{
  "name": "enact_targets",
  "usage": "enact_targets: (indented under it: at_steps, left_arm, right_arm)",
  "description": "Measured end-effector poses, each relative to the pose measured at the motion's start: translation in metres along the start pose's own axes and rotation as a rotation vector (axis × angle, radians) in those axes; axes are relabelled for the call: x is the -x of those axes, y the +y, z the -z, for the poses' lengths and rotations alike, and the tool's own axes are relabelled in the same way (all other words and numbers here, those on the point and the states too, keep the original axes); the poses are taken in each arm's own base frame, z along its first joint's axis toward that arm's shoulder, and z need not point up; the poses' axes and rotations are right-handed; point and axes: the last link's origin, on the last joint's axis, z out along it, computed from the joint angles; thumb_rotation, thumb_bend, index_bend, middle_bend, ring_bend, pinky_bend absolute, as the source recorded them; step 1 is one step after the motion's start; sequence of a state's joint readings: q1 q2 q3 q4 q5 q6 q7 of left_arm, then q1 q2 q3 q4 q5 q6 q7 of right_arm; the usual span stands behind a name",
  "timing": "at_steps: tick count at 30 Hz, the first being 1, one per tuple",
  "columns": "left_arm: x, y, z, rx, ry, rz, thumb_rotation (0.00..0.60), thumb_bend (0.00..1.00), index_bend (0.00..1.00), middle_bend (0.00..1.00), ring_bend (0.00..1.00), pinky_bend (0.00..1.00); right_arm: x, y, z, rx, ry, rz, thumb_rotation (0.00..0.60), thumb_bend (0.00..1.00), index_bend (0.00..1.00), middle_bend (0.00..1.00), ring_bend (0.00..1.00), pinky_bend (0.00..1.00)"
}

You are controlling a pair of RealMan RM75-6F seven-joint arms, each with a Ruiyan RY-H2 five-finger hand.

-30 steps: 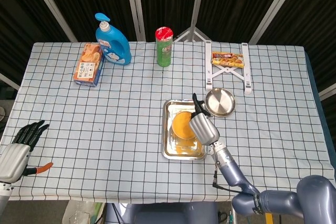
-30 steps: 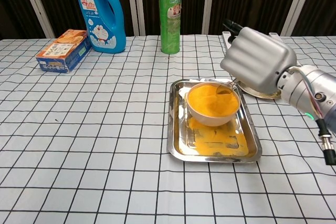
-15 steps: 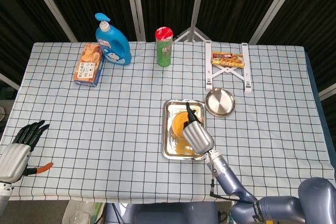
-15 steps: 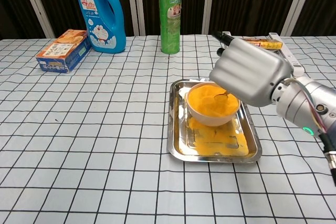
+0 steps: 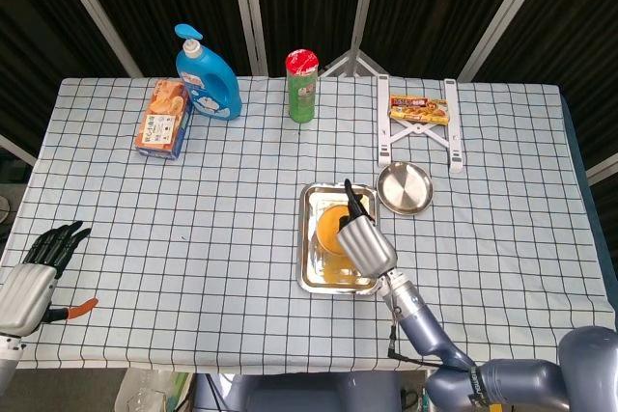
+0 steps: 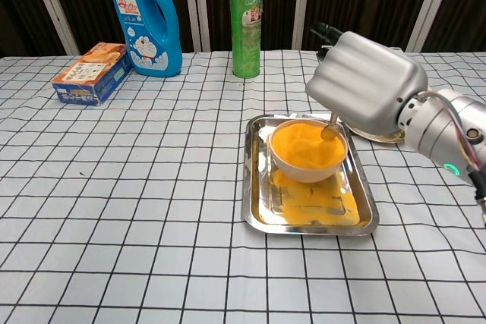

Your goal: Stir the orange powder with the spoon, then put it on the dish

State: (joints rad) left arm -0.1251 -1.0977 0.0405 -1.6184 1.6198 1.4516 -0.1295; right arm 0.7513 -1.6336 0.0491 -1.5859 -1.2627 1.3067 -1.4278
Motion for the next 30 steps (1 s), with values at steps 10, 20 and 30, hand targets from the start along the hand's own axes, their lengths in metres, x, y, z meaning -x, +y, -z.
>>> enact_targets:
  at_steps: [10, 20, 30]
  left_arm:
    - [0.0, 0.0, 0.0, -0.003, -0.002, 0.0, 0.6, 0.0, 0.0, 0.0, 0.0, 0.0]
    - [0.0, 0.0, -0.001, -0.003, -0.005, 0.001, 0.6, 0.0, 0.0, 0.0, 0.0, 0.0]
    - [0.0, 0.0, 0.0, -0.001, -0.002, -0.001, 0.6, 0.0, 0.0, 0.0, 0.0, 0.0]
  right_arm:
    - [0.009, 0.006, -0.007, 0.047, -0.039, -0.029, 0.6, 0.78, 0.67, 0.63, 0.31, 0.0]
    - [0.018, -0.003, -0.001, 0.062, -0.111, -0.104, 0.6, 0.81, 0.73, 0.66, 0.33, 0.0]
    - [0.008, -0.012, 0.006, 0.042, -0.114, -0.194, 0.6, 0.84, 0.76, 0.68, 0.35, 0.0]
